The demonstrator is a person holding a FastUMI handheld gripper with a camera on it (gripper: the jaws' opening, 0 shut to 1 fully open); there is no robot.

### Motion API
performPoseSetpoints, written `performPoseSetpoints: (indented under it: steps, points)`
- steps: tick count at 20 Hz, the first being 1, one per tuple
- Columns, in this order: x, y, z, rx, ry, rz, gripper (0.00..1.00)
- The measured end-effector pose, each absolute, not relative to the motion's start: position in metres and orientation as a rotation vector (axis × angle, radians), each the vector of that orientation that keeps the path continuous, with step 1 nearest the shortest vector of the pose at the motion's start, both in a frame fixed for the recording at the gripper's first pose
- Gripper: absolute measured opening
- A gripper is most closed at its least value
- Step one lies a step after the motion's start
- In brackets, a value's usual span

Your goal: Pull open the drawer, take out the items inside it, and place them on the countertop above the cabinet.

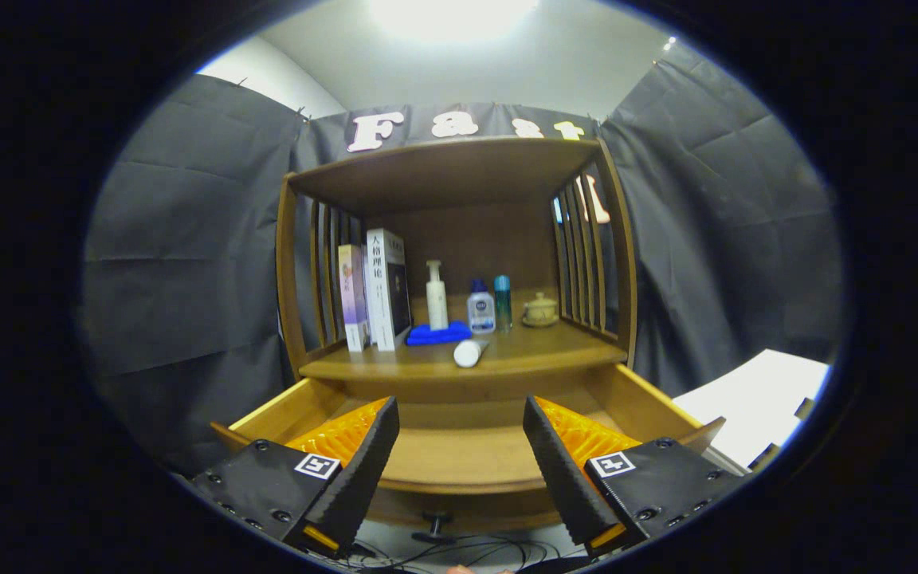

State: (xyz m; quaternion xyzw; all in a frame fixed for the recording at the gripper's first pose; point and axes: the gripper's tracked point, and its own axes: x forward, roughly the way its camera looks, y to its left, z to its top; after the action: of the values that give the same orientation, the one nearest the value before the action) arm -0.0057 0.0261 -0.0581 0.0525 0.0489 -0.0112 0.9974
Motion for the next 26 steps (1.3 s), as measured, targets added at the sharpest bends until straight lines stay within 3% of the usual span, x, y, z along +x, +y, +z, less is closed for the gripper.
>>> performPoseSetpoints:
  steps: [21,26]
  points:
    - [-0.023,0.040,-0.138,-0.018,0.185,-0.020,0.97]
    - [-0.019,0.036,-0.146,-0.041,0.199,-0.076,0.96]
